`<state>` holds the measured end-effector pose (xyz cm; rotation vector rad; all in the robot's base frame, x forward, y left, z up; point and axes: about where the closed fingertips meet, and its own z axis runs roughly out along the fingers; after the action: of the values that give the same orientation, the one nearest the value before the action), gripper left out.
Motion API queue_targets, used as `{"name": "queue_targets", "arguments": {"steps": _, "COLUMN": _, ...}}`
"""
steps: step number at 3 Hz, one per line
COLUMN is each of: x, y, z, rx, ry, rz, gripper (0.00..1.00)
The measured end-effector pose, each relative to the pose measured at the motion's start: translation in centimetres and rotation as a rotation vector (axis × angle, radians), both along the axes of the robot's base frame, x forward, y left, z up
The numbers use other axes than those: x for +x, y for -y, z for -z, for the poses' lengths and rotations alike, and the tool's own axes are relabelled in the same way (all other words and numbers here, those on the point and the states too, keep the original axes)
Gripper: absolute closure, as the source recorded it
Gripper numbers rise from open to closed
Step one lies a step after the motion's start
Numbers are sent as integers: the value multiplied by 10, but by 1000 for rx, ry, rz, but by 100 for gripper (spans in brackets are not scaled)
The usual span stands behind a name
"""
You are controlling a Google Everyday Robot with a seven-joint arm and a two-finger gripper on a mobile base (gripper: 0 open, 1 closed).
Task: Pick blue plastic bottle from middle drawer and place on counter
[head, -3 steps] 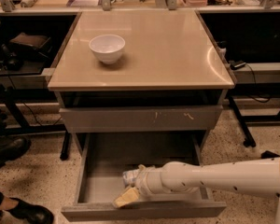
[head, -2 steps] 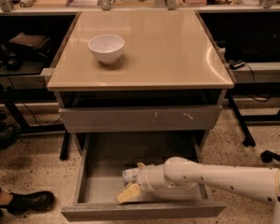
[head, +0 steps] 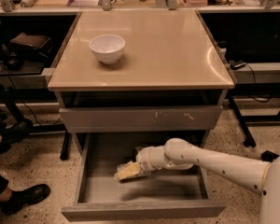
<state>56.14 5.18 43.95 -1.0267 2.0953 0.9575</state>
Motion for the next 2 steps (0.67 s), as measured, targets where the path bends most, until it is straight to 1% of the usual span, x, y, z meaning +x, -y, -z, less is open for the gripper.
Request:
{"name": "queue_targets", "arguments": {"steps": 1, "x": 0, "y": 0, "z": 0, "rx": 0, "ry": 0, "rz": 0, "gripper": 0}}
{"name": "queue_targets", "arguments": {"steps": 2, "x": 5, "y": 11, "z": -6, "rx": -73, "ry": 27, "rz": 45, "gripper": 0}}
